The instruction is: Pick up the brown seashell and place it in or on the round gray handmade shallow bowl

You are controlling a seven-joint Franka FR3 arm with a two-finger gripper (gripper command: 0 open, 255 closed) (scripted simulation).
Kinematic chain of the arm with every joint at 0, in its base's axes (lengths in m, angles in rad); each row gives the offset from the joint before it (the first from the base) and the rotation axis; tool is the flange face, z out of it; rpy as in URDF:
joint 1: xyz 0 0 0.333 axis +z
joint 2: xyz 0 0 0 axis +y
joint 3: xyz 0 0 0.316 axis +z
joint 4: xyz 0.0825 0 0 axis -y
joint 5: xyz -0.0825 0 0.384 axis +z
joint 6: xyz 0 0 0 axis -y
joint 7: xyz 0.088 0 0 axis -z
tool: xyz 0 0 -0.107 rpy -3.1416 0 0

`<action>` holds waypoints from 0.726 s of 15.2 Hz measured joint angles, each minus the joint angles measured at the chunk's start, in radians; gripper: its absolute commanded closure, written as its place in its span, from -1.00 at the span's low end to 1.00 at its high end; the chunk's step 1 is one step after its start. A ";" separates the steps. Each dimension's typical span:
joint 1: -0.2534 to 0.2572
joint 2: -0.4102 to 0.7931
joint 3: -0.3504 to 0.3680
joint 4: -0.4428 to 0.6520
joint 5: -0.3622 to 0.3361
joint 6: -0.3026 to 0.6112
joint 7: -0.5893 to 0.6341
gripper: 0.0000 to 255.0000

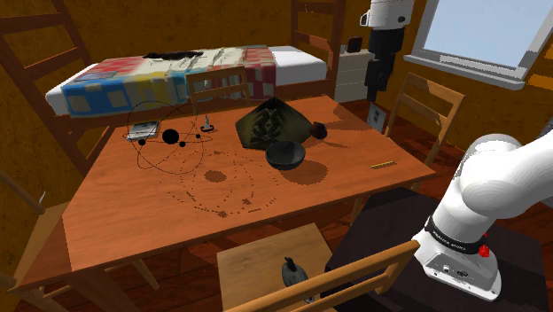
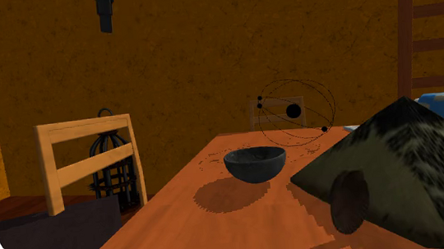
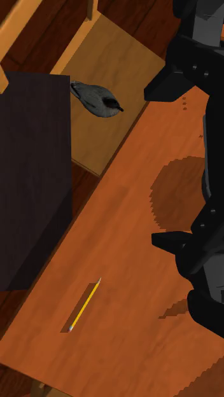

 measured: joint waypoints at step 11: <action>-0.019 0.258 -0.161 0.041 -0.008 0.207 -0.162 -1.00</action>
